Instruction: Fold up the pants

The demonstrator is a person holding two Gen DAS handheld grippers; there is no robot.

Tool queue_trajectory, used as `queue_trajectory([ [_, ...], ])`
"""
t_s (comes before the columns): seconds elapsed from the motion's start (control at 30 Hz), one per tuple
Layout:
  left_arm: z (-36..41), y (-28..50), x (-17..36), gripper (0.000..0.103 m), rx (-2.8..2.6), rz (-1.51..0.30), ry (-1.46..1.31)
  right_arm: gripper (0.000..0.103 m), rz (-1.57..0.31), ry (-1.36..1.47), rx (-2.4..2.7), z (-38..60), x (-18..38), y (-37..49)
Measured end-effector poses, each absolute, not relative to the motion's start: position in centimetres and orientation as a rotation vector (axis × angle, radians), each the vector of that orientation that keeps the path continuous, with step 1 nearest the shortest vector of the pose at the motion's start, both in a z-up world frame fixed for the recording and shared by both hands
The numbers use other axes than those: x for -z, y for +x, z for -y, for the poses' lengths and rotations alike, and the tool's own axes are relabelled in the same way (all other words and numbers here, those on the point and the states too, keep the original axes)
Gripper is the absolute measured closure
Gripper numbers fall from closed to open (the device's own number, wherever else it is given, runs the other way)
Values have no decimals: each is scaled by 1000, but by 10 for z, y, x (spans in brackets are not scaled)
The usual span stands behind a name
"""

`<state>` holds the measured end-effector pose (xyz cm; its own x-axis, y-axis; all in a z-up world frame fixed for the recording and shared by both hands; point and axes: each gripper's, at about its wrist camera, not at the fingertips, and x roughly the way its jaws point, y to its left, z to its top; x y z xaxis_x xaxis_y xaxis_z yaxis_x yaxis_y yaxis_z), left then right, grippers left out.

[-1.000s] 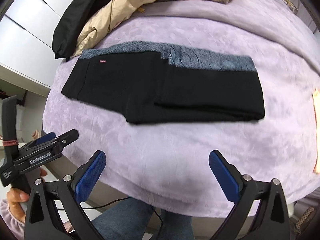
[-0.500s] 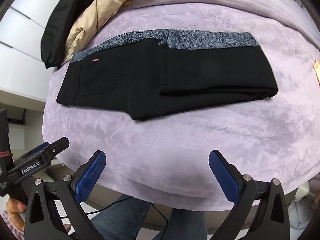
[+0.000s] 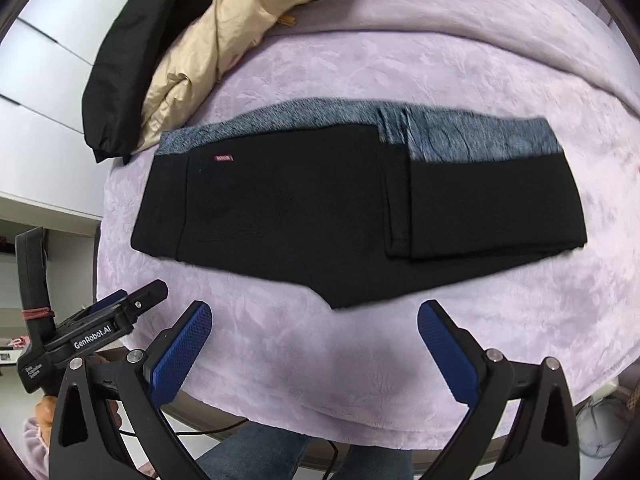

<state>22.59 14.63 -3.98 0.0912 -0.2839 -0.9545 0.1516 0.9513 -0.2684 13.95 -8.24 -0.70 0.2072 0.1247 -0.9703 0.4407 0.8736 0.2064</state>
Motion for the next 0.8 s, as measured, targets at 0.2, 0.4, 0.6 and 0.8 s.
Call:
queue_trajectory([
  [0.2, -170, 252, 50, 0, 397, -1367, -314, 0, -1295, 323, 79, 93, -54, 199],
  [0.4, -182, 260, 110, 0, 396, -1430, -423, 0, -1248, 149, -5, 84, -64, 252],
  [0.6, -180, 268, 117, 0, 413, -1398, -535, 0, -1342, 236, -65, 71, 2, 254],
  [0.8, -169, 273, 121, 0, 379, -1403, -522, 0, -1318, 271, -83, 74, -10, 262],
])
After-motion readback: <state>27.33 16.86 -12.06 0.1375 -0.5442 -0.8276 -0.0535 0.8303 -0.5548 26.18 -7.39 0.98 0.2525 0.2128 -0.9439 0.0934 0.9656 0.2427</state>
